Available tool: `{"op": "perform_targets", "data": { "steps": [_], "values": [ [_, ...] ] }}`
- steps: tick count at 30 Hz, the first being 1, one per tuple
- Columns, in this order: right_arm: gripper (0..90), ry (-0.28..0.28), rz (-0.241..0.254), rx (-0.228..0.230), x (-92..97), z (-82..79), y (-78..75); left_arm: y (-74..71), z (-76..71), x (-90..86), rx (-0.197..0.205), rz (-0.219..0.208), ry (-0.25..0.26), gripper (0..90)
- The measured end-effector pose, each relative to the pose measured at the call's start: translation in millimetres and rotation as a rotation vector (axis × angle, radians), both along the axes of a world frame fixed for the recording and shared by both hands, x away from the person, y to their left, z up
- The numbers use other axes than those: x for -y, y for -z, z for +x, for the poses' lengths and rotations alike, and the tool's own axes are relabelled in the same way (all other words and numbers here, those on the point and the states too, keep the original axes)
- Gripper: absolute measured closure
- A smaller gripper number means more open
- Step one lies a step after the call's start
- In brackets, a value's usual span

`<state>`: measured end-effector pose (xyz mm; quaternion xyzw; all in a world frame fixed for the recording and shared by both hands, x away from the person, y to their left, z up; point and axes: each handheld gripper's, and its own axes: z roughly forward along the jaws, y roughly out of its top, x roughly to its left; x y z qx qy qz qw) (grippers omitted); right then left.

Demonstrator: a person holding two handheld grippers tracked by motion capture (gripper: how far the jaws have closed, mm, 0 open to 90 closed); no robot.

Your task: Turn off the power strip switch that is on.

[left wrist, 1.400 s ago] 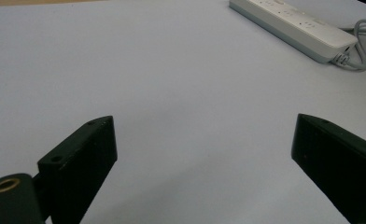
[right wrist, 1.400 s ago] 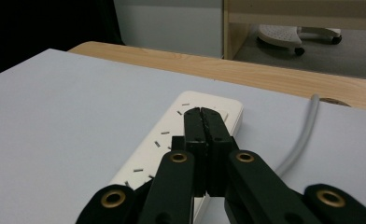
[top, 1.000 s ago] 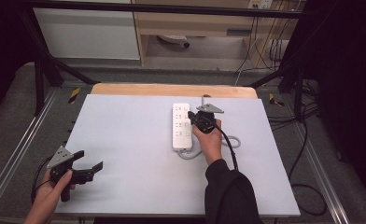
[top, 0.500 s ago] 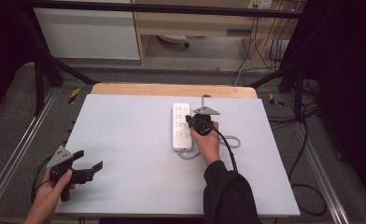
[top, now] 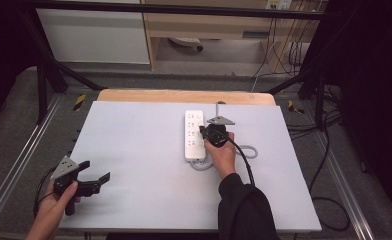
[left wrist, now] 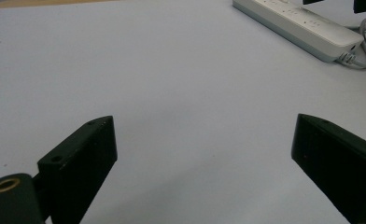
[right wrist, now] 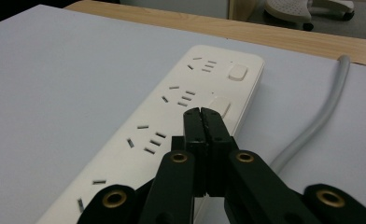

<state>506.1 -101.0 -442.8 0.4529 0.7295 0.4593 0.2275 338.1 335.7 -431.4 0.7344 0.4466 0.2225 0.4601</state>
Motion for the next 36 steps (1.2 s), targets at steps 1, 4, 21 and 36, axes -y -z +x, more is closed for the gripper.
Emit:
{"op": "perform_targets", "data": {
  "steps": [1,4,21,36],
  "values": [
    [90.0,-0.002,0.003,-0.003,-1.0,0.1,1.1,0.2,0.3,0.0,-0.001,-0.001,-0.002,6.8],
    [90.0,0.000,0.000,0.000,-1.7,0.3,2.1,0.3,0.4,-0.1,-0.002,-0.002,-0.002,6.8],
    [90.0,0.010,-0.002,0.005,-4.1,-2.1,4.6,-0.2,-0.2,-0.3,-0.002,-0.003,0.001,6.8],
    [90.0,0.014,0.003,0.009,-2.5,-3.3,8.2,0.1,0.0,-0.1,-0.002,0.001,0.003,6.8]
  ]
}}
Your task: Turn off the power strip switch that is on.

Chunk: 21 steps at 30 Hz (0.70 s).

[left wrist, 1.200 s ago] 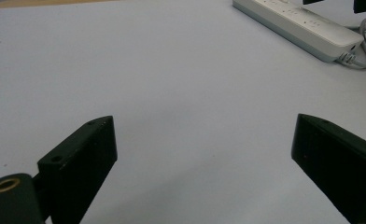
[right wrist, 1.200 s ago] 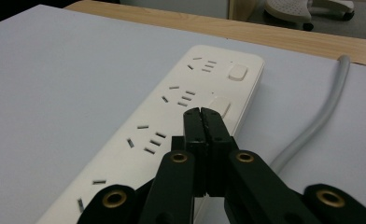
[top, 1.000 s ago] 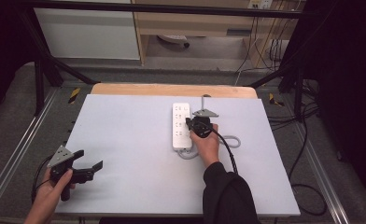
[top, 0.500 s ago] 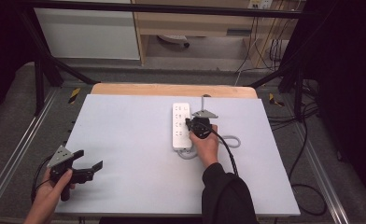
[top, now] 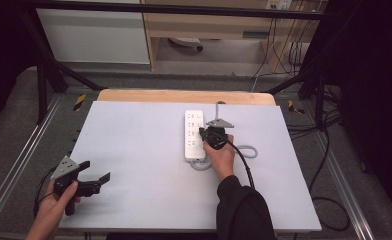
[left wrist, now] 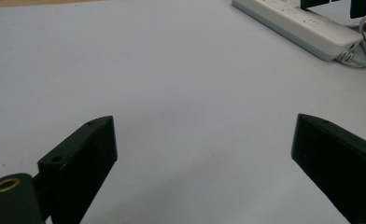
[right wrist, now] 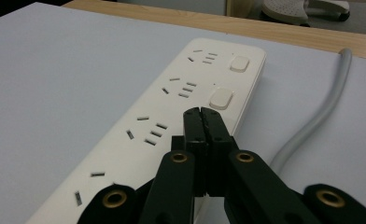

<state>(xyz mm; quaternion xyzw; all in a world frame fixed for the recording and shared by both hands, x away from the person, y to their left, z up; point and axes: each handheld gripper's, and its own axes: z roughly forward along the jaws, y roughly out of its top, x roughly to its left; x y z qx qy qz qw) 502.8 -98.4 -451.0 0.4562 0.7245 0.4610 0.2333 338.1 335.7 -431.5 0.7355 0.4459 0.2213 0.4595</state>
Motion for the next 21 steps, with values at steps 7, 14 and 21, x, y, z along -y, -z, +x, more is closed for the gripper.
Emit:
{"op": "perform_targets", "data": {
  "steps": [7,14,21],
  "values": [
    [90.0,0.005,-0.008,0.010,-1.7,-1.3,0.7,-0.1,-0.2,0.3,0.000,0.001,0.001,6.8],
    [90.0,0.007,-0.014,0.015,-2.7,-1.7,1.0,-0.1,-0.3,0.5,0.000,0.002,0.002,6.8],
    [90.0,0.004,-0.015,0.022,-2.3,-2.2,1.9,0.1,-0.3,0.8,-0.002,0.004,0.004,6.8]
  ]
}}
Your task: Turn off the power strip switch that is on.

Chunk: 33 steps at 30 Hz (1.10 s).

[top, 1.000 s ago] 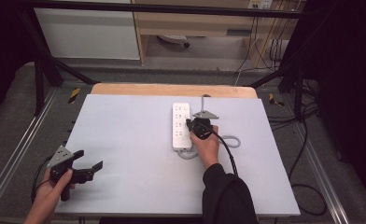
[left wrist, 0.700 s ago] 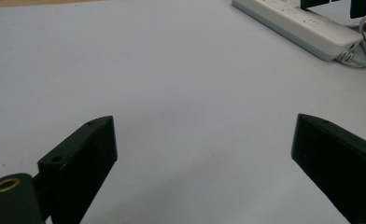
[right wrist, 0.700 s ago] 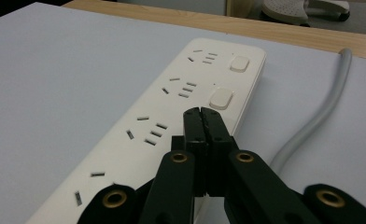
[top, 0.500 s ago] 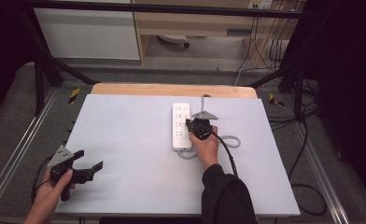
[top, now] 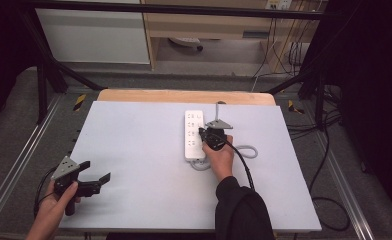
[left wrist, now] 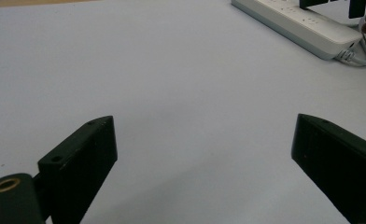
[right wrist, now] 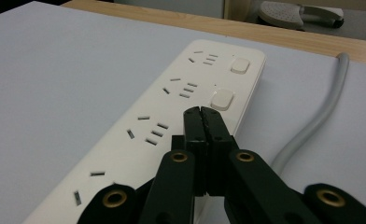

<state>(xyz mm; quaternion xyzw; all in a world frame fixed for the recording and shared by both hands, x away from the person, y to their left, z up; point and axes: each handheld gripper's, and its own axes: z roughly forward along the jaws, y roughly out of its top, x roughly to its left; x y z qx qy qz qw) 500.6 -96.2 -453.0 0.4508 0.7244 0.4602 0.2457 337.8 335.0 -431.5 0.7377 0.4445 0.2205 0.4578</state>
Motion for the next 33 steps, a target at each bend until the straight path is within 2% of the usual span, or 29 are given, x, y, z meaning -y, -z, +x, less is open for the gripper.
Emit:
{"op": "perform_targets", "data": {
  "steps": [27,33],
  "values": [
    [90.0,-0.004,-0.016,0.017,-1.0,-0.9,1.4,0.4,-0.2,0.7,0.000,0.005,-0.003,6.9],
    [90.0,0.001,-0.034,0.016,-2.8,-1.2,0.7,0.4,-0.3,1.0,-0.001,0.007,0.000,6.9]
  ]
}}
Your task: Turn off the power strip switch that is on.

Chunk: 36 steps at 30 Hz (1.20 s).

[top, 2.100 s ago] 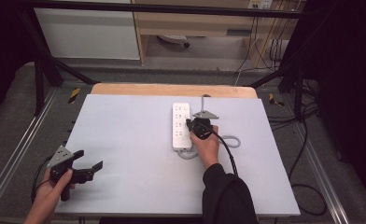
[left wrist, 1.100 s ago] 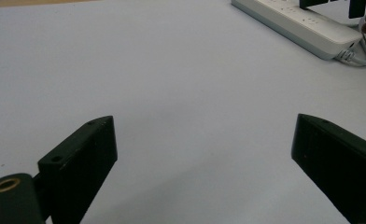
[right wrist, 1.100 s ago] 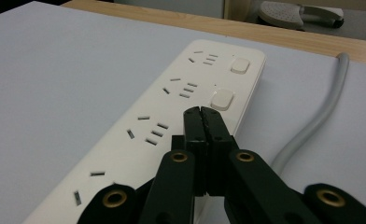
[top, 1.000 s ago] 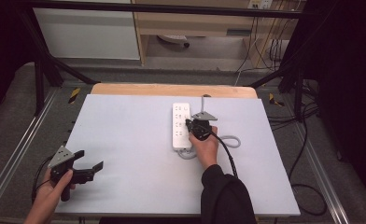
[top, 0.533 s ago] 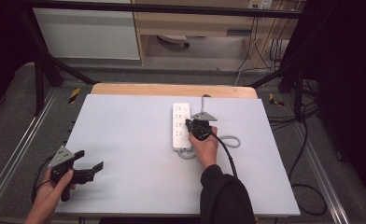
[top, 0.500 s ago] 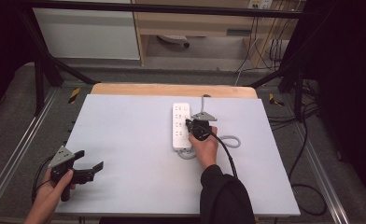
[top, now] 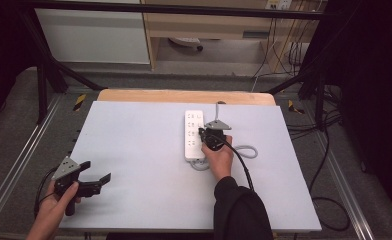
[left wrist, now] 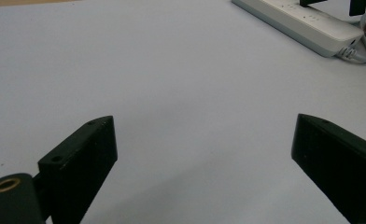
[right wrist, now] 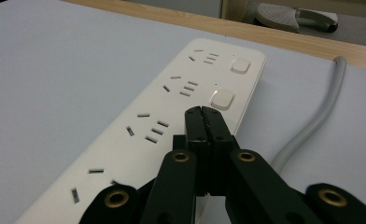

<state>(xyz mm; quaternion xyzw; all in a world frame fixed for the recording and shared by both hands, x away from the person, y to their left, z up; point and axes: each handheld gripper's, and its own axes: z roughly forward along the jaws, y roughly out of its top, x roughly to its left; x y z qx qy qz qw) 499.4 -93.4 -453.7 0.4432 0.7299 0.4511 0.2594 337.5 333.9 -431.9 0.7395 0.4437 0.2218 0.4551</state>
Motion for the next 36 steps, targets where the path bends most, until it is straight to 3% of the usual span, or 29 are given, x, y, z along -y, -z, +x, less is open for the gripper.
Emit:
{"op": "perform_targets", "data": {
  "steps": [36],
  "values": [
    [90.0,0.013,0.016,-0.019,0.2,0.9,-1.3,0.1,0.4,-0.7,-0.001,-0.005,0.001,6.9]
  ]
}}
